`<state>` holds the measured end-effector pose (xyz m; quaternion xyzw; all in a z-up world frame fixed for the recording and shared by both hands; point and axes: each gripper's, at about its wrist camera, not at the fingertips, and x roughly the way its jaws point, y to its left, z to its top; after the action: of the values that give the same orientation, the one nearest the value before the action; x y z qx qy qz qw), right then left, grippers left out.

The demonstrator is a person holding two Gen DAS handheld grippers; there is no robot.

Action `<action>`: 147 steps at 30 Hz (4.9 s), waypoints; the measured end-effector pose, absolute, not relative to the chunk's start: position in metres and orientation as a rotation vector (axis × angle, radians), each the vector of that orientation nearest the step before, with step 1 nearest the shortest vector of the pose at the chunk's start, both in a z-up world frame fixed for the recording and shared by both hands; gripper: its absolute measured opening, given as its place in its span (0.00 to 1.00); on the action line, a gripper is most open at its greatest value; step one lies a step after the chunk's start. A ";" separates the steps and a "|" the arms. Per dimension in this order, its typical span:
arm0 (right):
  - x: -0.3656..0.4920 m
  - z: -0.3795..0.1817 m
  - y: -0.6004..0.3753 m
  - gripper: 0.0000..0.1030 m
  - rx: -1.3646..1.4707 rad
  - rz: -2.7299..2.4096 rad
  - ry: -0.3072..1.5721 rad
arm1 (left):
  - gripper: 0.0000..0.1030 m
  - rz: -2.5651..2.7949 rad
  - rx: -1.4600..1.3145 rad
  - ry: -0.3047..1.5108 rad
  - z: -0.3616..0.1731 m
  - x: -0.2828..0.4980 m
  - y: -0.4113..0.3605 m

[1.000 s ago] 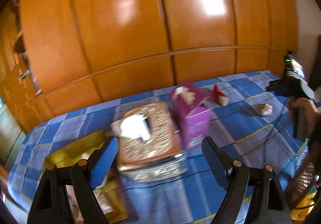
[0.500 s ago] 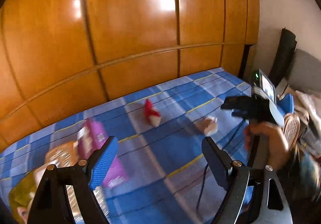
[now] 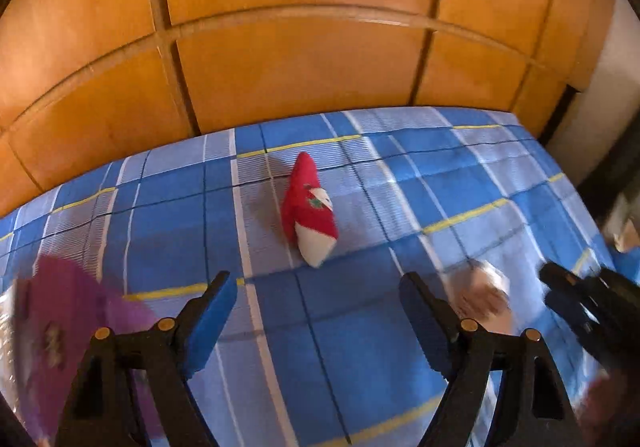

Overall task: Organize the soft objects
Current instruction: 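Move the left tool to the red Santa plush while the right tool moves to the white pad, then grasp the red Santa plush with the left tool, then lift the Santa plush while the right tool grasps the white pad with brown scrunchie, then carry the Santa plush toward the gold tray with the left tool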

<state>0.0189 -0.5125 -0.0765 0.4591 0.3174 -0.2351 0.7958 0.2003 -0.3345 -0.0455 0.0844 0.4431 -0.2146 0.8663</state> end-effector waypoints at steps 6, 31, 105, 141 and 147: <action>0.024 -0.077 -0.510 0.40 0.984 -0.475 0.692 | 0.80 -0.379 0.201 0.937 -0.068 0.241 -0.357; 0.025 -0.087 -0.516 0.40 1.034 -0.493 0.711 | 0.24 -0.537 0.272 1.011 -0.109 0.201 -0.346; 0.110 -0.113 -0.411 0.33 0.238 -0.424 1.124 | 0.23 -0.662 0.204 0.847 -0.043 0.097 -0.262; 0.114 -0.113 -0.383 0.33 0.009 -0.437 1.116 | 0.24 -0.106 -0.017 0.645 0.035 0.140 -0.029; 0.112 -0.111 -0.379 0.32 -0.005 -0.443 1.114 | 0.24 -0.079 -0.009 0.628 0.024 0.103 -0.009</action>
<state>0.1123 -0.3792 -0.1112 -0.0022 0.5244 -0.2086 0.8255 0.1030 -0.0089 0.0243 -0.0044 0.3090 -0.0389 0.9503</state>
